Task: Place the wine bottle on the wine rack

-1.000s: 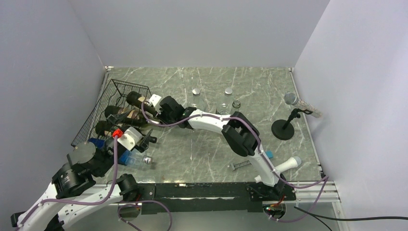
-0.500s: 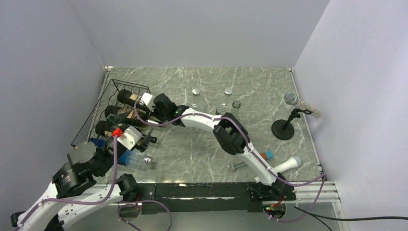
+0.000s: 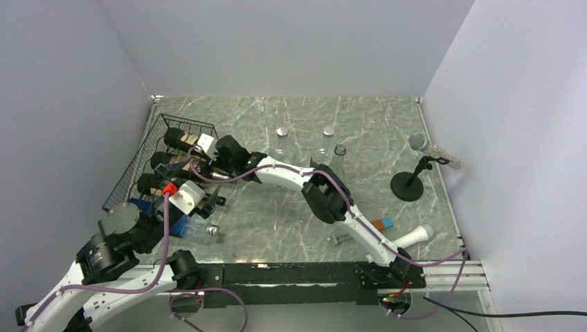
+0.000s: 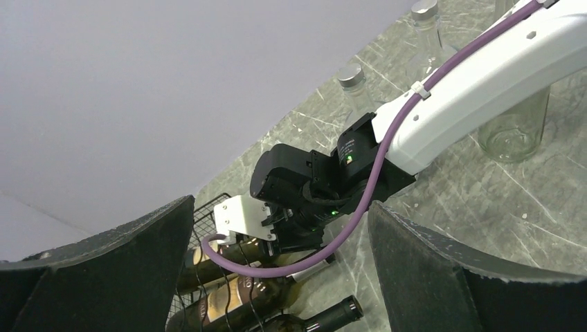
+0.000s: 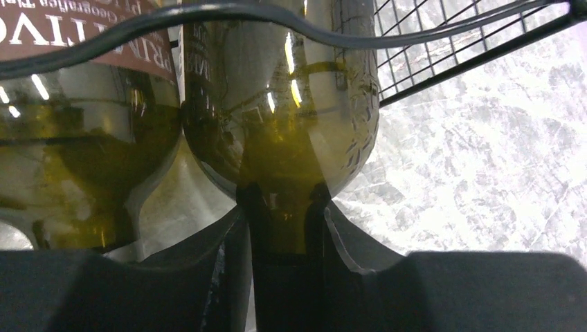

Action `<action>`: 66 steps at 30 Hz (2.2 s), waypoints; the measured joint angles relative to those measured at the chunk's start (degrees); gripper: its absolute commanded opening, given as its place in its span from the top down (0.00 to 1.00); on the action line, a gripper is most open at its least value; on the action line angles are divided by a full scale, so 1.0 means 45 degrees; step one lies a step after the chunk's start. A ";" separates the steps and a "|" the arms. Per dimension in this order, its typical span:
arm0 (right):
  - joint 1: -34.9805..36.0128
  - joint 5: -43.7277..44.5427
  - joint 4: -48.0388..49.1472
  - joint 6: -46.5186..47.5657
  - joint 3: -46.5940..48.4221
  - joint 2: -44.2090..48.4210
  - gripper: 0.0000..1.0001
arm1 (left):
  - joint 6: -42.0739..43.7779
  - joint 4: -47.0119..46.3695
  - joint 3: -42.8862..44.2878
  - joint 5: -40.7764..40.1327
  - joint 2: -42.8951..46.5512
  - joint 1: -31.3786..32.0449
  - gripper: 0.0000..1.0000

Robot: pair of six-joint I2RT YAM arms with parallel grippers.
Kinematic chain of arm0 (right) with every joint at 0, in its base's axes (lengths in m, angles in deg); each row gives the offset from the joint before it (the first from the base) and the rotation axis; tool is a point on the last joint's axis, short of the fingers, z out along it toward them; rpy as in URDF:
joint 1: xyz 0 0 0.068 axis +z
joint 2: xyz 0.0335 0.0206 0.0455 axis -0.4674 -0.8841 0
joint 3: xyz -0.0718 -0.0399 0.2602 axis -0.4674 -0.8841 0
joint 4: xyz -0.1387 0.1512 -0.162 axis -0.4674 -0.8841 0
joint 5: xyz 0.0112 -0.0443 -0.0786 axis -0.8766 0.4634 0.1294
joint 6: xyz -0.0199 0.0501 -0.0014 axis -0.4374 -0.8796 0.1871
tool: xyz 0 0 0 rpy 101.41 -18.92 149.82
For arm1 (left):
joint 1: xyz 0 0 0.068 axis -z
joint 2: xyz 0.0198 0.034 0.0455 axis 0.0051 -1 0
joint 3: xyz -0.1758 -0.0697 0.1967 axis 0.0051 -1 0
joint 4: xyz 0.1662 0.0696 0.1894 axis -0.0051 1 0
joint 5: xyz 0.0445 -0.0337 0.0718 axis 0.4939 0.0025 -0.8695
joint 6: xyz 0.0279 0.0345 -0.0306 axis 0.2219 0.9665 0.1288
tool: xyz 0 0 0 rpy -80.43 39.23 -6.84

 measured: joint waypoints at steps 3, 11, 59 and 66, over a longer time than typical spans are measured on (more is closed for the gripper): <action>0.0024 0.0233 0.0321 -0.0034 0.0141 -0.0087 0.41 | -0.0083 0.0000 0.0000 0.0005 -0.0083 0.0000 0.01; 0.0126 0.0933 0.1962 -0.0170 0.0350 -0.0087 0.33 | -0.0131 -0.0005 -0.0010 0.0005 -0.0141 0.0000 0.01; -0.2633 0.1870 -0.3016 -0.3706 -0.3410 1.1642 0.15 | -0.3390 -0.1943 0.0996 0.4663 -0.0636 0.0000 0.01; -0.2997 0.1559 -0.4420 -0.3823 -0.5688 1.3906 0.13 | -0.6999 -0.2579 0.0699 0.4148 -0.2997 0.0000 0.01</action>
